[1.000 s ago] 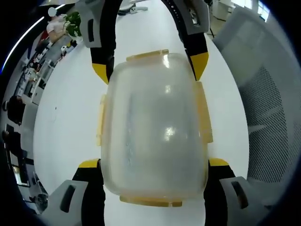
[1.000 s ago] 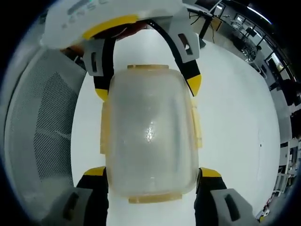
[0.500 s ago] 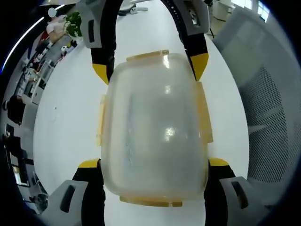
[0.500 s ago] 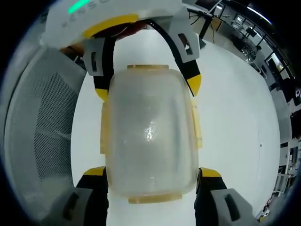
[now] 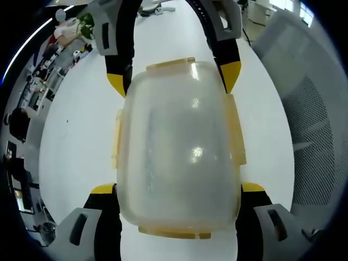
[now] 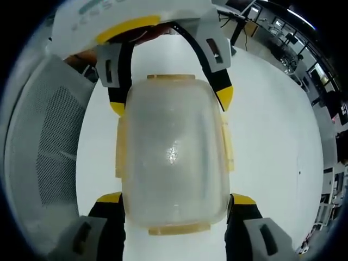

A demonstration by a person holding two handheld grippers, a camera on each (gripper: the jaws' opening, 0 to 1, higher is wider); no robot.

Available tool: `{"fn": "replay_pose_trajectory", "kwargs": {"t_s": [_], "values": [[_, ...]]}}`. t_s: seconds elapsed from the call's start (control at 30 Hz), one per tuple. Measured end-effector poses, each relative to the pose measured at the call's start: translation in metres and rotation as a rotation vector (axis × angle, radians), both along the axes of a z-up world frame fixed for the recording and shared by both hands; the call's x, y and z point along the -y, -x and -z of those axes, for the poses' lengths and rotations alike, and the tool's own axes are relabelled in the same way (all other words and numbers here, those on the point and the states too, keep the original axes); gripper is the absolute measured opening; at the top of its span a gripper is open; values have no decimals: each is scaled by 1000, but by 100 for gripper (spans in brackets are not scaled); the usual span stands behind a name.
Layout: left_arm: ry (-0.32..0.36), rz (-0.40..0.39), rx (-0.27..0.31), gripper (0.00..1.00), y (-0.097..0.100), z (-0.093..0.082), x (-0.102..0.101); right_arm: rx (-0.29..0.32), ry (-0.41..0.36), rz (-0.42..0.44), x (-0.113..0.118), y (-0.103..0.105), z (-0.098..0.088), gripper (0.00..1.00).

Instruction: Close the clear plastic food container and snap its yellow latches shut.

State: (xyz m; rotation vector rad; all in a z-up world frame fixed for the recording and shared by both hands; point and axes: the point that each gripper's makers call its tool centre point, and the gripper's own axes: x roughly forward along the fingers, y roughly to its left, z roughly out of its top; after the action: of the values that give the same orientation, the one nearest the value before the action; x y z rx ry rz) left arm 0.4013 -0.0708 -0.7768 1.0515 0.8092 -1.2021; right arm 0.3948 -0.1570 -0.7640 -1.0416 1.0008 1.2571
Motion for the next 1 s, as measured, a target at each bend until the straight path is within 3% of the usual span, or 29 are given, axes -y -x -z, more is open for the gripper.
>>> {"fn": "replay_pose_trajectory", "kwargs": {"t_s": [1.0], "values": [[-8,2,-1,85,-36,1,-4,0,-3,-3,-3,-37,1,75]]}}
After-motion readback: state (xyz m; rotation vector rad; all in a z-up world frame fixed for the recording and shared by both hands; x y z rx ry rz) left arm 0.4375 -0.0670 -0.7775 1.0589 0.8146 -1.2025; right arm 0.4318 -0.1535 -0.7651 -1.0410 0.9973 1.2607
